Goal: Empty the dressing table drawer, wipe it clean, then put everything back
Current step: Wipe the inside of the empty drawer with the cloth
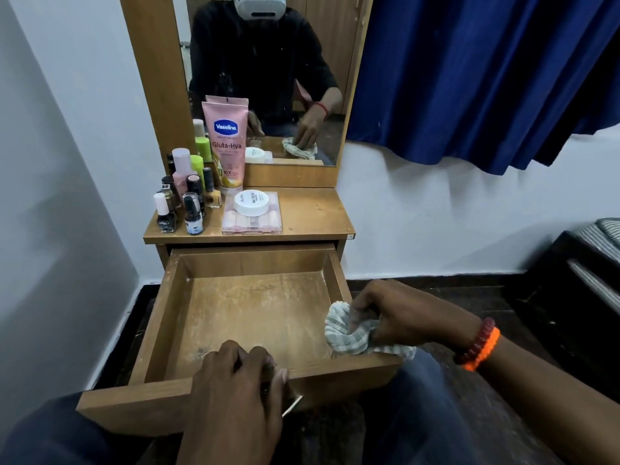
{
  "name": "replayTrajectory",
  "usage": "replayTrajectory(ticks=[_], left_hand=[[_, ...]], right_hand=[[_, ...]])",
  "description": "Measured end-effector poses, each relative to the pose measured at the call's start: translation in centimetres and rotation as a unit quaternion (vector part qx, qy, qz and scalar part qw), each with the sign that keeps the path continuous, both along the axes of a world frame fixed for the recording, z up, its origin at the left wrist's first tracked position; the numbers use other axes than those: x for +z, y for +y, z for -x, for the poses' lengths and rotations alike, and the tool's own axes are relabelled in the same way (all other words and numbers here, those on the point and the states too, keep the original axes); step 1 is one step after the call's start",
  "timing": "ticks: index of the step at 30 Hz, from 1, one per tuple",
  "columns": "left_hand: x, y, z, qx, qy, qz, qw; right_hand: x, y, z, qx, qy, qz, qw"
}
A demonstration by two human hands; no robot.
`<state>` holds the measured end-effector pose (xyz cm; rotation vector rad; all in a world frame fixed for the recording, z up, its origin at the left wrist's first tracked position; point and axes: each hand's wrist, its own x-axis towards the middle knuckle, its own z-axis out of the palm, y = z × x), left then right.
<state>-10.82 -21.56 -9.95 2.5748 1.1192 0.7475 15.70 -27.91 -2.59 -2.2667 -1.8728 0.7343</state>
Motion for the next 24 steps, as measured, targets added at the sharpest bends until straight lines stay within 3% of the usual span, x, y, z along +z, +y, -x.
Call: replayTrajectory(ticks=[6,11,13,16,20,24], left_hand=[[0.1,0.0,0.1,-0.009,-0.01,0.0,1.0],[-0.1,0.1,0.1,-0.005,-0.011,0.003,1.0],[-0.1,0.2,0.1,-0.004,-0.01,0.001,1.0],[-0.1,0.1,-0.1,-0.007,-0.017,-0.003,1.0],[-0.3,0.2,-0.1,-0.006,-0.018,-0.003,1.0],[-0.3,0.4,-0.1,-0.011,-0.016,-0.015,1.0]], right_hand=[[-1.0,1.8,-1.2,-0.014,-0.05,-0.101,0.994],[-1.4,0.0,-1.6,0.033,0.003,0.009,0.999],[-1.5,-0.5,-1.7,0.037,0.029,0.009,0.999],[-1.6,0.1,-1.9,0.048,-0.001,-0.037,0.998],[-2.0,1.6,-1.9,-0.014,-0.029,-0.137,0.99],[-1.5,1.6,-2.0,0.033,-0.016,0.007,0.999]])
